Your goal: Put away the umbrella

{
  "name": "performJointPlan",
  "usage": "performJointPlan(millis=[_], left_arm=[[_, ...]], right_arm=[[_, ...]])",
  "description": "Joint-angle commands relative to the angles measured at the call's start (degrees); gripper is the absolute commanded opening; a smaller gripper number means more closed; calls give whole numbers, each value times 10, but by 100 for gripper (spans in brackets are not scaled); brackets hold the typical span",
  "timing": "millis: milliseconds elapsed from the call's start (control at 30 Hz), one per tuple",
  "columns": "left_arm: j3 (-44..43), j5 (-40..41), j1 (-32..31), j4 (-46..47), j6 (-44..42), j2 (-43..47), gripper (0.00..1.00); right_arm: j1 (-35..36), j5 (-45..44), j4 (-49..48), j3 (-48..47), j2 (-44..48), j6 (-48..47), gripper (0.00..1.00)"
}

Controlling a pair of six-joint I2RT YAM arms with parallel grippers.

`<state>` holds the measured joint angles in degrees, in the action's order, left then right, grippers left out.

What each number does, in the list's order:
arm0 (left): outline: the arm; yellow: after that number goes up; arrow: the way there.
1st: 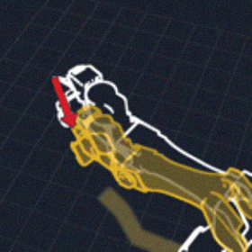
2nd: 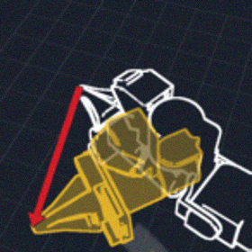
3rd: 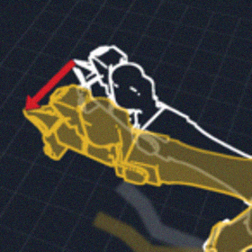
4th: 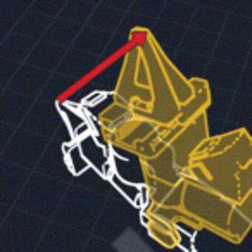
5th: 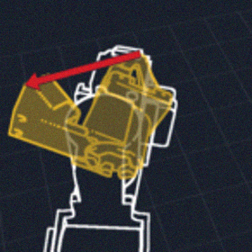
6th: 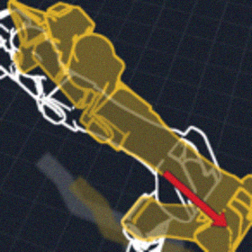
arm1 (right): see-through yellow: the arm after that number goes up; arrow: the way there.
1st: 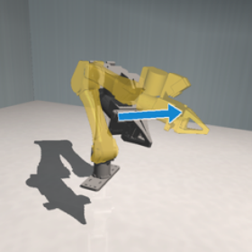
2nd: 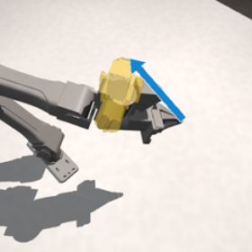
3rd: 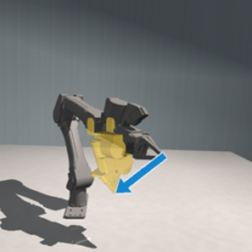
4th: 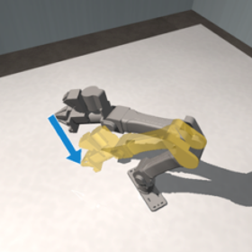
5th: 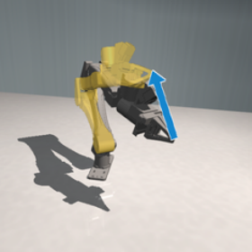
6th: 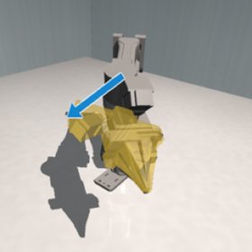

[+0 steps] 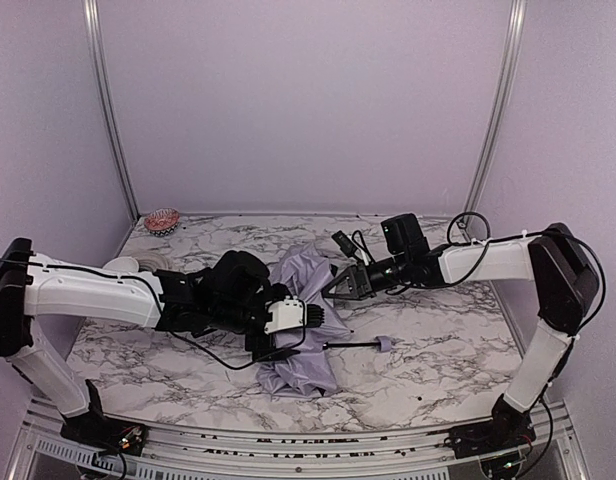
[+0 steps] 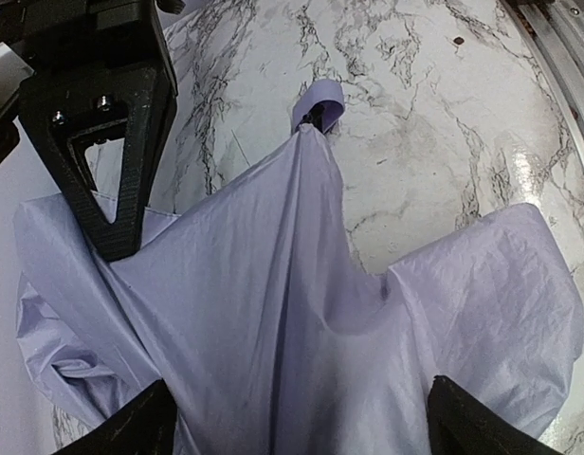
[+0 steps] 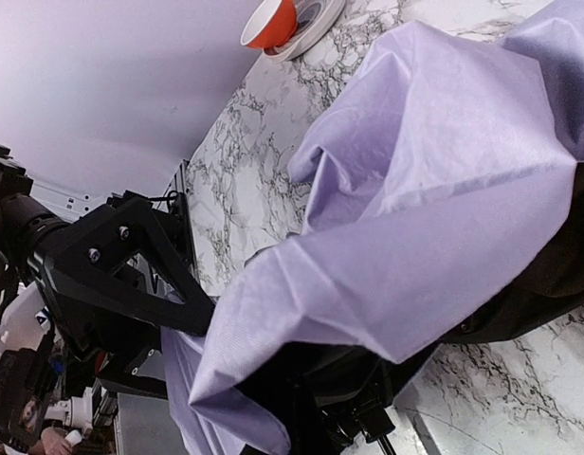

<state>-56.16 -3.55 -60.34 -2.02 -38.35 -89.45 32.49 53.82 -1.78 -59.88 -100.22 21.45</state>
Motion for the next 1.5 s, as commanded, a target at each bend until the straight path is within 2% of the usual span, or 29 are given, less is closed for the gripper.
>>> performJointPlan(millis=[0, 67, 133, 167, 200, 233, 300, 367, 500, 533, 567, 600, 633, 767, 867, 900, 1033, 1333, 1467], left_arm=[[-47, 26, -3, -36, -15, -38, 88], [-48, 32, -3, -39, -13, -46, 68], [-49, 42, -2, -34, -7, -45, 42], [-50, 44, -2, -30, -3, -41, 28], [-47, 44, -2, -23, 0, -35, 13], [-40, 40, -1, -10, 2, -27, 4], [-18, 21, 3, 20, 4, -7, 0], [-4, 0, 8, 37, 8, 10, 0], [10, -31, 22, 55, 24, 30, 0], [15, -37, 25, 63, 26, 35, 0], [19, -43, 29, 68, 28, 38, 0], [22, -47, 31, 72, 30, 41, 0], [23, -53, 33, 73, 31, 44, 0], [28, -69, 40, 76, 37, 53, 0], [36, -76, 45, 81, 42, 67, 0], [39, -78, 46, 84, 45, 73, 0], [50, -95, 48, 88, 52, 96, 0], [57, -133, 49, 104, 57, 116, 0], [51, -140, 52, 119, 65, 122, 0]], right_arm=[[-6, -18, -16, -15, 1, 8, 0], [-7, -20, -10, -18, 5, 0, 0], [-9, -17, 7, -26, 7, -21, 0], [-12, -19, 29, -35, 9, -45, 7], [-15, -29, 60, -45, 14, -73, 21], [-20, -47, 86, -51, 22, -105, 39], [-25, -128, 127, -52, 55, -172, 64], [-25, -193, 117, -21, 101, -243, 71], [-25, -253, -2, 120, 211, -376, 77], [-23, -244, -35, 159, 232, -428, 91], [-22, -220, -54, 196, 248, -500, 99], [-18, -204, -57, 233, 264, -598, 100], [-8, -204, -58, 252, 268, -657, 100], [55, -296, -80, 284, 228, -788, 99], [65, -331, -111, 281, 172, -832, 96], [66, -343, -119, 275, 157, -841, 92], [66, -389, -123, 238, 98, -862, 69], [67, -432, -98, 187, 34, -877, 51], [74, -442, -51, 172, 12, -905, 31]])
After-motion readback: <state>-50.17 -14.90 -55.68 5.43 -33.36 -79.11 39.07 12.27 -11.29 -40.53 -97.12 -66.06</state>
